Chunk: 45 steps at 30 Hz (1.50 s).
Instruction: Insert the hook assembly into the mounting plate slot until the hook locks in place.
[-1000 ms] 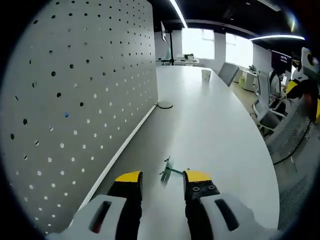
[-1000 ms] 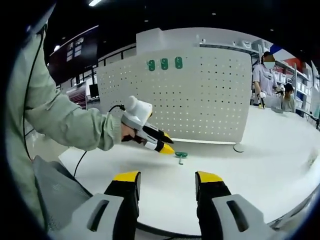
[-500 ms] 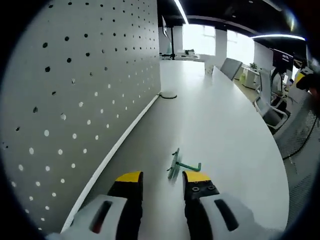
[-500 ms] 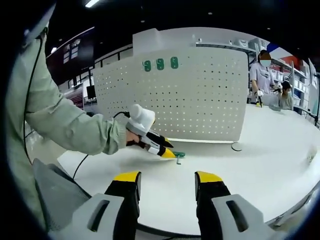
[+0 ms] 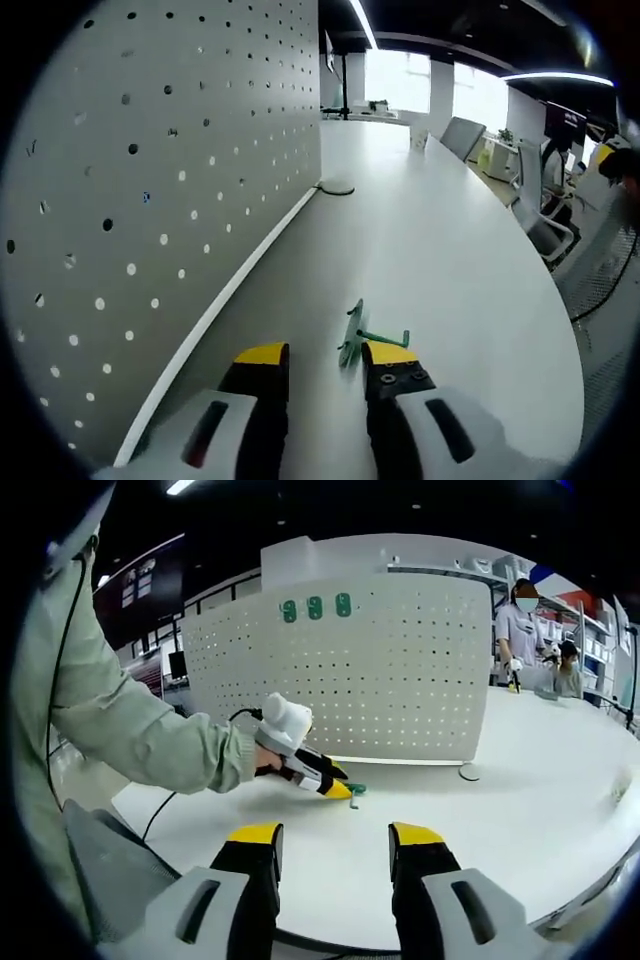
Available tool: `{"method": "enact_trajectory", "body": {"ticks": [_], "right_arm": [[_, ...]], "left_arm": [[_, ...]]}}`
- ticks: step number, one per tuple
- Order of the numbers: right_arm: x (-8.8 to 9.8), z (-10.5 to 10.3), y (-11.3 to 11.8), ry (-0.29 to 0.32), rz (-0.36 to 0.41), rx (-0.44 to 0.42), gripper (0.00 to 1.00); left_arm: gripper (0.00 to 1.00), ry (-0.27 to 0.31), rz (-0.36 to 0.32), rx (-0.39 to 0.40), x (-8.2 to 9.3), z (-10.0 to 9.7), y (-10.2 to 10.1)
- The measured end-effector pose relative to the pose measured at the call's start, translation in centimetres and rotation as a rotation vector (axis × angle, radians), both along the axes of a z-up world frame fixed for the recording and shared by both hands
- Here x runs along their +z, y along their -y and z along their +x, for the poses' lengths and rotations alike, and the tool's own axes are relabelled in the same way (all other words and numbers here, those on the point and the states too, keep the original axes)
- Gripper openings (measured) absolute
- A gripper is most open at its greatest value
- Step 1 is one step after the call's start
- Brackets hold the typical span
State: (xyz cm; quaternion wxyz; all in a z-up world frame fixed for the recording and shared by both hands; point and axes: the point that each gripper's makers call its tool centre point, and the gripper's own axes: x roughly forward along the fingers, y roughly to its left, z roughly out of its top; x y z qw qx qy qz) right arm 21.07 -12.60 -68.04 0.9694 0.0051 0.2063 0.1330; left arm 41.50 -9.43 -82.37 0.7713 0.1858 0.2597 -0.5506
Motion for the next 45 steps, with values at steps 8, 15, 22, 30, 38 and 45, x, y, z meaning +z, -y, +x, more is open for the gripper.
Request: {"method": "enact_trajectory", "body": {"ticks": [8,15,22,30,38,45], "right_arm": [[0.0,0.1,0.1,0.004,-0.002,-0.006,0.39],[0.1,0.0,0.1,0.007,0.001,-0.008,0.39],[0.1,0.0,0.1,0.009,0.000,-0.009,0.39],[0.1,0.1,0.2,0.008,0.004,-0.012,0.39],[0.0,0.1,0.3,0.005,0.005,-0.016,0.39],[0.0,0.2,0.2,0.005,0.004,-0.015,0.39]], "left_arm": [[0.19,0.004,-0.005,-0.008,-0.2,0.1,0.6],[0.16,0.008,-0.007,-0.014,-0.3,0.2,0.9],[0.07,0.026,-0.002,-0.042,-0.3,-0.2,1.2],[0.06,0.029,-0.012,-0.041,0.0,-0.6,1.1],[0.05,0.035,-0.016,-0.036,0.1,-0.8,0.9],[0.03,0.012,-0.036,-0.006,0.1,-0.7,0.4]]}}
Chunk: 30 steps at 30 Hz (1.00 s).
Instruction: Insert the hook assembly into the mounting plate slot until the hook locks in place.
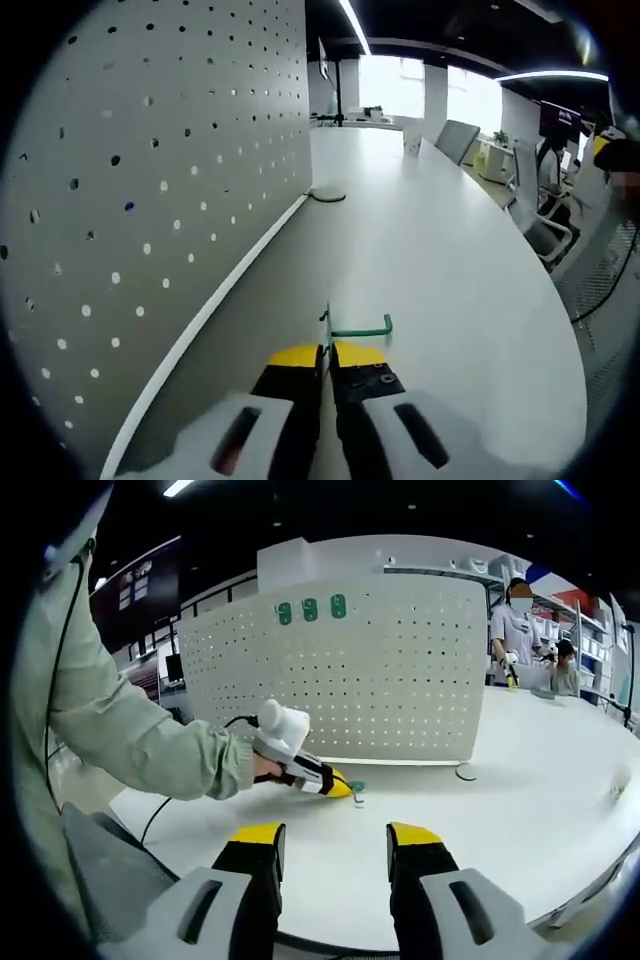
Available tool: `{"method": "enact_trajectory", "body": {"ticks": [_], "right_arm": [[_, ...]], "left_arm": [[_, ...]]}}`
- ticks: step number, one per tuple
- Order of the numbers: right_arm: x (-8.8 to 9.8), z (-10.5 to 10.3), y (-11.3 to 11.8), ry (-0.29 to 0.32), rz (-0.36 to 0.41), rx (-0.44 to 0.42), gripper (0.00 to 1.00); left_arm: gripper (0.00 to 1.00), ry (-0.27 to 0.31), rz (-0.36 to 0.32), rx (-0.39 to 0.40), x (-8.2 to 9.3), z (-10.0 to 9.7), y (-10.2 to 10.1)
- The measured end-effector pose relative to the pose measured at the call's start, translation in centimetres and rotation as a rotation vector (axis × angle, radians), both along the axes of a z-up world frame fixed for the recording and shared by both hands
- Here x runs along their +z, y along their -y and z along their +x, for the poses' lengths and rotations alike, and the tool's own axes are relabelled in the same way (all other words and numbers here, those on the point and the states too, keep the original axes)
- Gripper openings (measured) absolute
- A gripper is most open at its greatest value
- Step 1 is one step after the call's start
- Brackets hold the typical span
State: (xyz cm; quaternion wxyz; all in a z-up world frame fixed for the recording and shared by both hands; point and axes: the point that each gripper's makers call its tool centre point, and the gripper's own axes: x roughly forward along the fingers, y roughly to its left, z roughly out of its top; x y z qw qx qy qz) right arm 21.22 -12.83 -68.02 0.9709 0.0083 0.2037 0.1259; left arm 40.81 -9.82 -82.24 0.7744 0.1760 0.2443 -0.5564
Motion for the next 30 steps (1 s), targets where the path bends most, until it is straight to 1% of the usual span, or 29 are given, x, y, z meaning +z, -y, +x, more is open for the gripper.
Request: {"method": "enact_trajectory", "body": {"ticks": [3,6,9,12,15,20,23,25,27,30], "right_arm": [[0.0,0.0,0.1,0.001,0.003,-0.002,0.39],[0.1,0.0,0.1,0.004,0.000,-0.005,0.39],[0.1,0.0,0.1,0.009,-0.003,-0.006,0.39],[0.2,0.0,0.1,0.010,0.006,-0.006,0.39],[0.3,0.0,0.1,0.011,0.009,-0.005,0.39],[0.3,0.0,0.0,0.015,0.015,-0.003,0.39],[0.3,0.0,-0.2,0.015,0.005,0.006,0.39],[0.3,0.0,-0.3,0.012,0.014,0.011,0.39],[0.4,0.0,-0.1,-0.001,0.051,-0.001,0.39],[0.4,0.0,0.0,-0.002,0.066,-0.008,0.39]], "left_arm": [[0.03,0.001,0.006,0.008,0.0,0.1,-0.1],[0.03,-0.016,0.000,0.019,0.0,0.1,-0.3],[0.03,-0.012,-0.003,0.028,0.3,0.1,-0.5],[0.03,0.000,-0.014,0.039,0.9,0.1,-0.7],[0.03,-0.004,-0.037,0.058,1.6,0.1,-0.8],[0.03,-0.006,-0.055,0.083,2.6,-0.5,-1.4],[0.03,0.001,-0.058,0.091,3.1,-0.9,-1.9],[0.03,0.006,-0.063,0.108,3.5,-1.0,-2.4],[0.03,0.011,-0.069,0.121,4.0,-1.1,-2.8],[0.03,0.023,-0.081,0.133,4.9,-1.4,-3.2]]}}
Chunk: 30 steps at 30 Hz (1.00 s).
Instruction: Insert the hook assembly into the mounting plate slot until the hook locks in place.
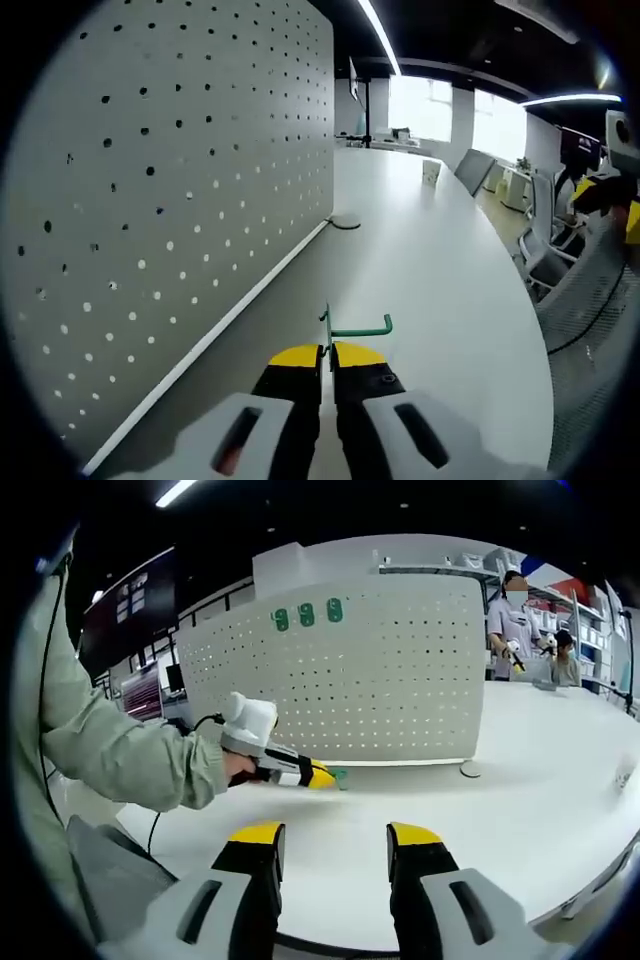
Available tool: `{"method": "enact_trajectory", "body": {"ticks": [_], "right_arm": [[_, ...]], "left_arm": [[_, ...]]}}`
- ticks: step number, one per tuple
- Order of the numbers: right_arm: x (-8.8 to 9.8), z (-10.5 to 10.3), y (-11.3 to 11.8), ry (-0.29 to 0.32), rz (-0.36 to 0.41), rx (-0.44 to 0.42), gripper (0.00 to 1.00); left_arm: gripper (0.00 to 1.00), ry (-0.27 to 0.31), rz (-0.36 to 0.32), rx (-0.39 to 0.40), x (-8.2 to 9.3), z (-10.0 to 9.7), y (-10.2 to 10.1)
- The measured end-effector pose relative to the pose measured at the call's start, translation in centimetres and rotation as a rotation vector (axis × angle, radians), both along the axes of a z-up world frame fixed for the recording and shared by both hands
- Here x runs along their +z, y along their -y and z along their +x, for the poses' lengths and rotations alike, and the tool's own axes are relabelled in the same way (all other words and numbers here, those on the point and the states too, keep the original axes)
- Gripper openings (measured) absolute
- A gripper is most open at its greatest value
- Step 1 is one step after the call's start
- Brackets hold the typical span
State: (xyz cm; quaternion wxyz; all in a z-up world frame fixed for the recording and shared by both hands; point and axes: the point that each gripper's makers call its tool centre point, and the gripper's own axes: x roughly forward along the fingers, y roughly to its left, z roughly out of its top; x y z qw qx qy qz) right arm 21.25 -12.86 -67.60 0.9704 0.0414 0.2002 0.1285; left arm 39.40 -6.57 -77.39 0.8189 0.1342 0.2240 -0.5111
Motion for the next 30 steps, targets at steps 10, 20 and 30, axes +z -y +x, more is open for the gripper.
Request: {"method": "enact_trajectory", "body": {"ticks": [10,20,30], "right_arm": [[0.4,0.0,0.0,-0.009,0.071,0.000,0.37],[1.4,-0.3,0.0,0.011,0.108,-0.011,0.29],[3.1,-0.4,-2.1,0.054,0.091,0.042,0.29]], "left_arm": [[0.03,0.033,-0.066,0.040,3.4,-0.9,-0.9],[0.03,0.061,-0.124,0.058,7.2,-2.7,-2.3],[0.03,0.104,-0.163,0.064,10.7,-4.4,-3.7]]}}
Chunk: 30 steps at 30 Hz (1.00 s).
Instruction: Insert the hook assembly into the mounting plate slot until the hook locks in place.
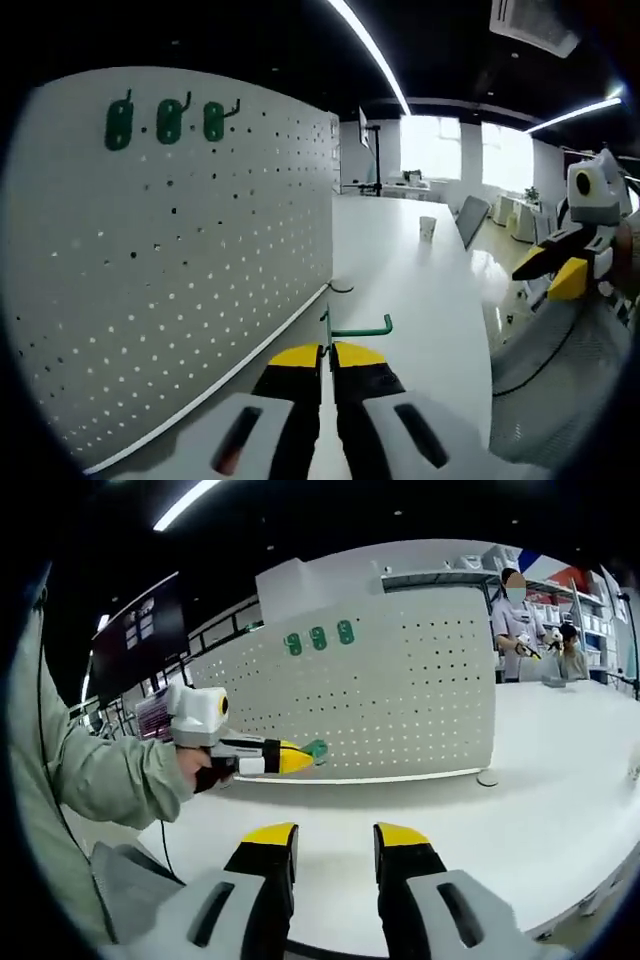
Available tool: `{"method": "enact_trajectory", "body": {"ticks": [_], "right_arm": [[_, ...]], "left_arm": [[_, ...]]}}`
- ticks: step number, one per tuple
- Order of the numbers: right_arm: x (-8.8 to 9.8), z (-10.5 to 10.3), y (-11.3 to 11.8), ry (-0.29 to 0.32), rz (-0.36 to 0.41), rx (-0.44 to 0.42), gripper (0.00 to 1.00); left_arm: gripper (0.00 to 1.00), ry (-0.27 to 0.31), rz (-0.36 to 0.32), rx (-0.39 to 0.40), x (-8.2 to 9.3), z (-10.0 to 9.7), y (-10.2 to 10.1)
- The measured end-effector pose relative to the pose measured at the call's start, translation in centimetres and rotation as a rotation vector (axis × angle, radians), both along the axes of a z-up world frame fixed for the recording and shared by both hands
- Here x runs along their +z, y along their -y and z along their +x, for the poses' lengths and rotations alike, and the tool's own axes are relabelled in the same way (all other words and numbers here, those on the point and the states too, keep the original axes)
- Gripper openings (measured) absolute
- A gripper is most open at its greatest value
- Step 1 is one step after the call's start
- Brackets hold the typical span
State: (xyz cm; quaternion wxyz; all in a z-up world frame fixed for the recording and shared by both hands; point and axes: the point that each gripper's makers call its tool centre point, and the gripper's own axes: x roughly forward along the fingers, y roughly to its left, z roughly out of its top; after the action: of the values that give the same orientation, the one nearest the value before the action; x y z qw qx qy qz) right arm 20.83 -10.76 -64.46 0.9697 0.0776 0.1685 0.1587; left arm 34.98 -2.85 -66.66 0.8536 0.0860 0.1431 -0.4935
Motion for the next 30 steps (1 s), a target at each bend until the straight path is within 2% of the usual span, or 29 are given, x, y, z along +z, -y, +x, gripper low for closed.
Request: {"method": "enact_trajectory", "body": {"ticks": [5,7,10,17,22,30], "right_arm": [[0.9,-0.2,-0.3,0.020,-0.004,0.005,0.29],[1.3,-0.3,-0.6,0.036,-0.029,0.017,0.29],[1.9,-0.5,-0.9,0.046,-0.010,0.022,0.29],[2.8,-0.8,-1.8,0.065,-0.030,0.060,0.28],[4.0,-0.5,-2.1,0.094,-0.036,0.076,0.28],[5.3,0.0,-3.0,0.125,-0.039,0.107,0.28]], "left_arm": [[0.03,0.009,-0.022,0.008,1.2,-1.1,-0.6],[0.03,0.017,-0.025,0.012,1.6,-1.5,-0.9],[0.03,0.023,-0.035,0.019,2.1,-2.1,-1.3],[0.03,0.042,-0.051,0.038,3.2,-3.6,-2.0],[0.03,0.051,-0.096,0.057,4.6,-4.4,-2.3],[0.03,0.054,-0.127,0.095,5.4,-5.7,-3.3]]}}
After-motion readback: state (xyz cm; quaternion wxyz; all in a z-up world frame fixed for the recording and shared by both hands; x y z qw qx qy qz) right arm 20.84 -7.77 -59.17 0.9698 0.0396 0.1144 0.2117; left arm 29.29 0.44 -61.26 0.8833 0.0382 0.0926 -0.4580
